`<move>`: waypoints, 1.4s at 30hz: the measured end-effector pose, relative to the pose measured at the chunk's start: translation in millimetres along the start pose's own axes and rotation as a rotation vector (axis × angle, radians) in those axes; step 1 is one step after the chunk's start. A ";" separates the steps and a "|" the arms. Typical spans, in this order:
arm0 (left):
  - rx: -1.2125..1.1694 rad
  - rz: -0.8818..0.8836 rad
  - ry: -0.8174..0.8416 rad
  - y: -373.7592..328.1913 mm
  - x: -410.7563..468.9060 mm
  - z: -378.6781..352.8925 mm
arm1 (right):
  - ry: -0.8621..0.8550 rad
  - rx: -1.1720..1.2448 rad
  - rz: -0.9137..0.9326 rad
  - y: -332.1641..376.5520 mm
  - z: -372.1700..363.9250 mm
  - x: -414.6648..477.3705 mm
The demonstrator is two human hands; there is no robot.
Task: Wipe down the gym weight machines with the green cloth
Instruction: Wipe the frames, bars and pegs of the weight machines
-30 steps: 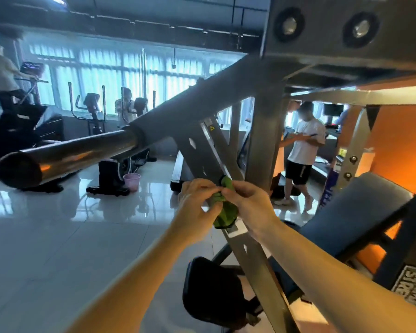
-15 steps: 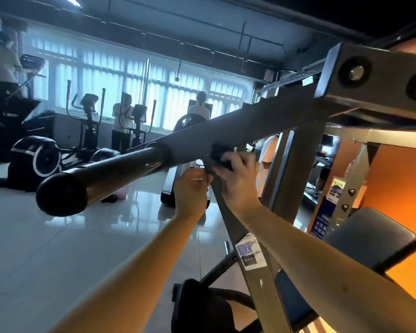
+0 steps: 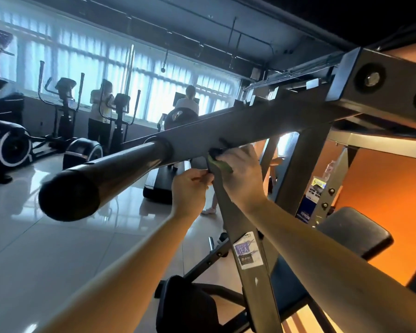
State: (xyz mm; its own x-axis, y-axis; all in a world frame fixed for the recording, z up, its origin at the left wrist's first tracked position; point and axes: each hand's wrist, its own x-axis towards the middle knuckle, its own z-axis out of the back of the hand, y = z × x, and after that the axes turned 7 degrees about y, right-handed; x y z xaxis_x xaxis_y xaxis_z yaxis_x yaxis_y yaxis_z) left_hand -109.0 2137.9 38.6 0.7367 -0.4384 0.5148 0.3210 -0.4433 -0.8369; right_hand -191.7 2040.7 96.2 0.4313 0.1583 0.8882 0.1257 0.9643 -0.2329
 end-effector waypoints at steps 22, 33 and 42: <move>-0.052 0.021 0.030 18.6 -2.6 -2.6 | 0.358 -0.028 -0.133 6.4 13.0 -137.6; 0.067 -0.037 0.036 28.6 -9.7 -5.3 | 0.104 0.008 -0.097 -2.3 10.0 -56.1; 0.086 -0.019 0.042 38.7 -19.4 -9.9 | 0.241 -0.011 -0.103 -1.8 14.6 -74.7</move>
State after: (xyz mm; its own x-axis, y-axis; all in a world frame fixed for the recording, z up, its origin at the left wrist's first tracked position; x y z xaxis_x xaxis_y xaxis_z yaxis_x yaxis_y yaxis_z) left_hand -116.8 2121.4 -2.0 0.7048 -0.4642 0.5364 0.3860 -0.3835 -0.8390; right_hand -237.2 2030.2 36.0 0.6157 0.0033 0.7880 0.1888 0.9702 -0.1516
